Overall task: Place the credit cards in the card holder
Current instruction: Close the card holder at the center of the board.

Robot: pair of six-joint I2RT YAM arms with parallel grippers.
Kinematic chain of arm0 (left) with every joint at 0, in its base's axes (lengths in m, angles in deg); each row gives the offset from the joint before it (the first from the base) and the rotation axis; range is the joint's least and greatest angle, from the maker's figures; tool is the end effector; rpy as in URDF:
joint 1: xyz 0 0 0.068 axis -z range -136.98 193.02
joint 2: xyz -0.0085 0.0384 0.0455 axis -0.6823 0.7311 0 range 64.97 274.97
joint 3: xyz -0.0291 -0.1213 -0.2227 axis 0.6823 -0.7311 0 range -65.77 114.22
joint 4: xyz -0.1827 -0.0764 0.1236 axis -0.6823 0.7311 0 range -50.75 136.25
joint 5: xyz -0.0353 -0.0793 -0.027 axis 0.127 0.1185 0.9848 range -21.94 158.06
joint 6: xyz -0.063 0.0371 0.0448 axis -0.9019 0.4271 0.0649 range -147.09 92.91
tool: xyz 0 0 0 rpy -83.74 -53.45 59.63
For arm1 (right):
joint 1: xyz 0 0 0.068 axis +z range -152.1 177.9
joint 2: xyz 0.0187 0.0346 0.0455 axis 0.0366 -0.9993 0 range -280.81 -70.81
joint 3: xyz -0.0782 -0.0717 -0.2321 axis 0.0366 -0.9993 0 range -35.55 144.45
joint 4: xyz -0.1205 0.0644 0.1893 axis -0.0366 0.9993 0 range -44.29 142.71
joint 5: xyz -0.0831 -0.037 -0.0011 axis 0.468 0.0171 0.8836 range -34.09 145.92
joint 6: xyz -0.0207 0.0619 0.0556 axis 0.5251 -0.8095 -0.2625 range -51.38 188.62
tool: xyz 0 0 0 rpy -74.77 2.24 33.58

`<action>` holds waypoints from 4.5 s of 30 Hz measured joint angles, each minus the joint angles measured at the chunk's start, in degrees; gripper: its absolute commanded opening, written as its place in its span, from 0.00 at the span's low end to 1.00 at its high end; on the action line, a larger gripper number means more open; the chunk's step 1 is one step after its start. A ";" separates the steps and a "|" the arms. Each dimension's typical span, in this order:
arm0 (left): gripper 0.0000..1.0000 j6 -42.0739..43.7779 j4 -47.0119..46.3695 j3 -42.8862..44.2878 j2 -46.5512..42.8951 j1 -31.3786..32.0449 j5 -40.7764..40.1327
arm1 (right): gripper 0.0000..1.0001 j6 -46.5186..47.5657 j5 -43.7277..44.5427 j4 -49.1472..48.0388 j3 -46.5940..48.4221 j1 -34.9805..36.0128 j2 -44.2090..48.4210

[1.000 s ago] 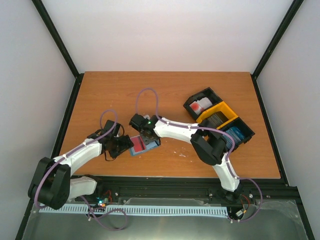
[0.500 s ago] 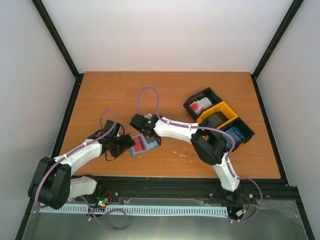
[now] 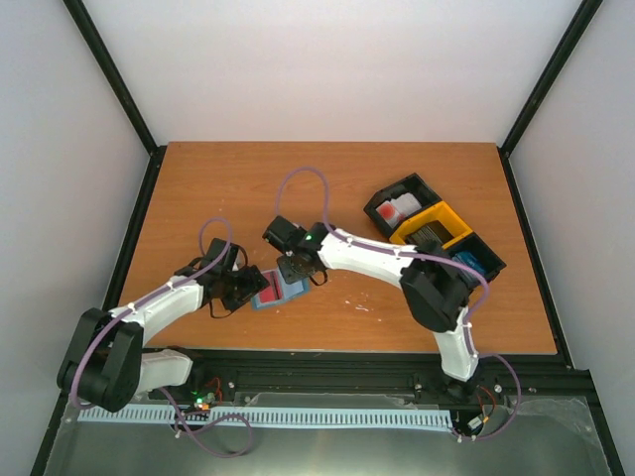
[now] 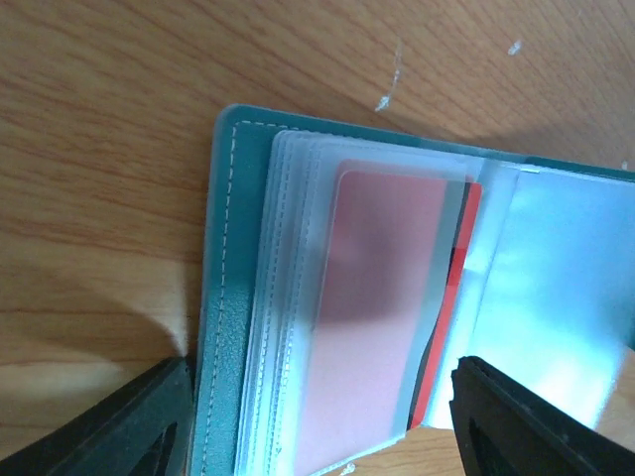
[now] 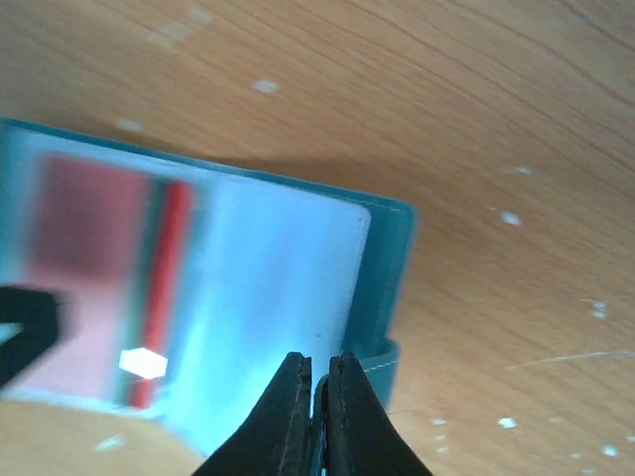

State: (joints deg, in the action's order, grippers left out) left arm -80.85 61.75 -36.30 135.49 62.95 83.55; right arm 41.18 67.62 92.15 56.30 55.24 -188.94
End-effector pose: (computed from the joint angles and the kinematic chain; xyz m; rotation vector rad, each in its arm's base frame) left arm 0.1857 -0.0888 0.1179 -0.7411 2.7500 -0.7112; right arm 0.2283 0.3277 0.1475 -0.6756 2.6987 0.0745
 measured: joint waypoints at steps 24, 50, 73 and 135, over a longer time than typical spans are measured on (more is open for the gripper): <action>0.67 0.33 -28.87 -13.92 -7.58 -4.83 20.98 | 0.03 -9.18 -31.76 -22.56 -14.99 -6.64 9.09; 0.59 5.27 -46.60 -5.44 7.74 -4.83 39.23 | 0.03 -14.64 -41.46 -34.10 -26.93 -14.67 15.69; 0.83 0.50 -9.92 -4.37 -1.70 -4.83 6.62 | 0.03 -9.90 -50.88 -29.07 -16.63 -12.90 11.87; 0.96 8.50 -3.65 -1.81 -8.79 -14.19 14.69 | 0.48 -0.59 -36.85 -19.21 -13.49 -8.72 2.71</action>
State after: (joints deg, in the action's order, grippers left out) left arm -72.35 58.10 -38.12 126.70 48.76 98.23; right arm 40.59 30.77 72.93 42.81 46.52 -186.22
